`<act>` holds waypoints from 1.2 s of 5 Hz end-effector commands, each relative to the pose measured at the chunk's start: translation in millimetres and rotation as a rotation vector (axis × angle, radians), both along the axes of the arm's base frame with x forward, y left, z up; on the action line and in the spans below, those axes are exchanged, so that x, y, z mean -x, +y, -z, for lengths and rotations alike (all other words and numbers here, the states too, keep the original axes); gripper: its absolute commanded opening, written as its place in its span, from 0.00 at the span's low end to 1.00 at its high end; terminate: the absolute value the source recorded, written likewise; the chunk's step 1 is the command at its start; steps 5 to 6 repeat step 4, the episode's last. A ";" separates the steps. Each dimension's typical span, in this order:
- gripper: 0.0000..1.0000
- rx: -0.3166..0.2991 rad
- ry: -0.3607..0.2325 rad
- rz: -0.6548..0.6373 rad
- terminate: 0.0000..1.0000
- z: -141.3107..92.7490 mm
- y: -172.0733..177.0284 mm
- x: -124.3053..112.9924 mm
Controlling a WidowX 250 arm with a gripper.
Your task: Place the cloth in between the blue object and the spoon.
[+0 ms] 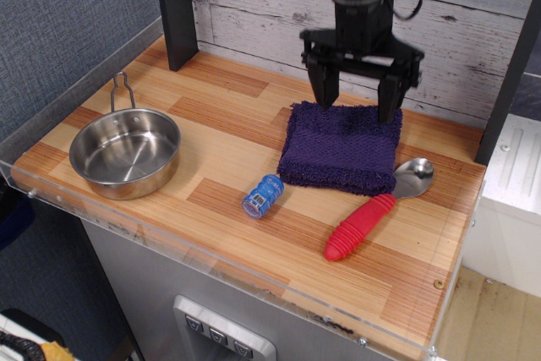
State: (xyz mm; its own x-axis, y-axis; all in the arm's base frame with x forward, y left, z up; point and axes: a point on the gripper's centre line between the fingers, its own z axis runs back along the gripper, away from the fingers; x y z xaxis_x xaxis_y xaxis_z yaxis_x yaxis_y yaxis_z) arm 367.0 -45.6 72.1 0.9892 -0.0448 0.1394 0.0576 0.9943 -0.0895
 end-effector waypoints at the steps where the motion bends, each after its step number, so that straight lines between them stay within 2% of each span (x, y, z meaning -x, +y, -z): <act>1: 1.00 0.015 -0.134 -0.032 0.00 -65.6 9.6 23.6; 3: 1.00 0.015 -0.134 -0.032 0.00 -65.6 9.6 23.6; 4: 1.00 0.015 -0.134 -0.032 1.00 -65.6 9.6 23.6; 6: 1.00 0.015 -0.134 -0.032 1.00 -65.6 9.6 23.6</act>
